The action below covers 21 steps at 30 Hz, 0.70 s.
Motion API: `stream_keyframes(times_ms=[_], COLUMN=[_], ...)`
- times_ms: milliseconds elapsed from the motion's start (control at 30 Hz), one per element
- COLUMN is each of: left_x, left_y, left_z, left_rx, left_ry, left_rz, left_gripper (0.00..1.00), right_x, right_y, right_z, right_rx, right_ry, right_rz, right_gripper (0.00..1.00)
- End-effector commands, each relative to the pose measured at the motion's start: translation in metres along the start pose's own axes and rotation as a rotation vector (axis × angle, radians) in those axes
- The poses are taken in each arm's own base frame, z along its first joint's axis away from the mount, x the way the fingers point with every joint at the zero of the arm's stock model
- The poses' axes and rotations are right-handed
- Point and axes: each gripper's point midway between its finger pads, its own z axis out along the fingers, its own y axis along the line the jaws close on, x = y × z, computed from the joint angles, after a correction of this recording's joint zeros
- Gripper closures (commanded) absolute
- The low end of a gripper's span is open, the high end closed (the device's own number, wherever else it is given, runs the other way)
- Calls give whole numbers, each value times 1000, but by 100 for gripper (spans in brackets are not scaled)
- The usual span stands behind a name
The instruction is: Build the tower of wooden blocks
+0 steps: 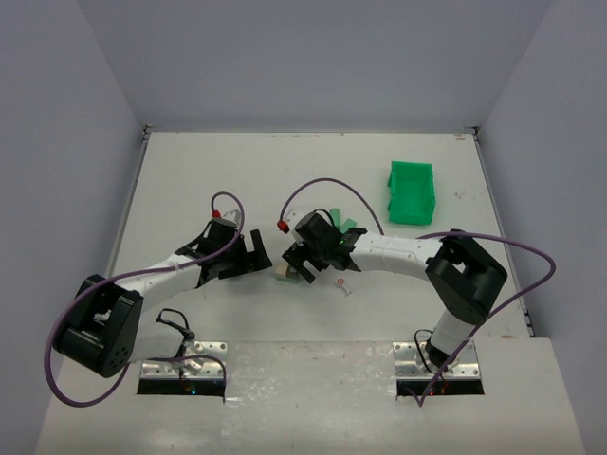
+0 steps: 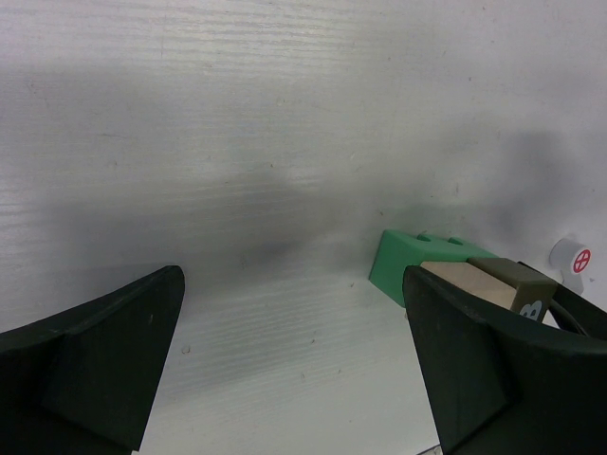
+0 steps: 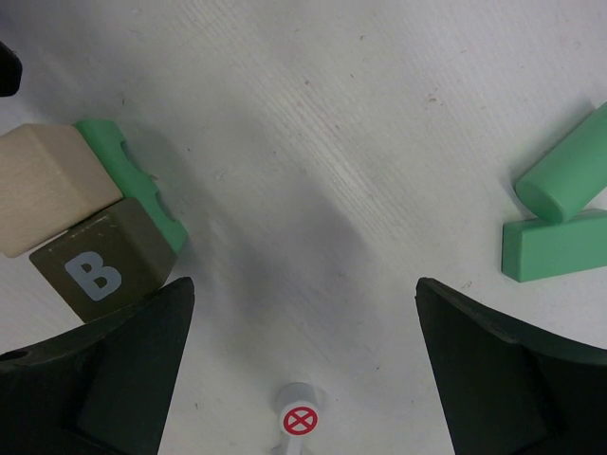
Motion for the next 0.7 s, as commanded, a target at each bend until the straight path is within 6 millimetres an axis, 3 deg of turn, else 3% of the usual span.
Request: stream_keyframes(times_ms=[0, 367, 667], left_x=[-1, 0, 2], left_y=[-7, -11, -19], left_z=[1, 1, -1], left_rx=[13, 29, 61], left_ry=[2, 6, 20], left_rz=[17, 23, 45], left_gripper=[0, 0, 0], right_x=[-31, -24, -8], right_y=[-3, -5, -26], right_z=[0, -2, -19], right_rx=[7, 23, 134], right_ry=[-83, -65, -64], right_rz=[35, 64, 202], right_gripper=[1, 1, 1])
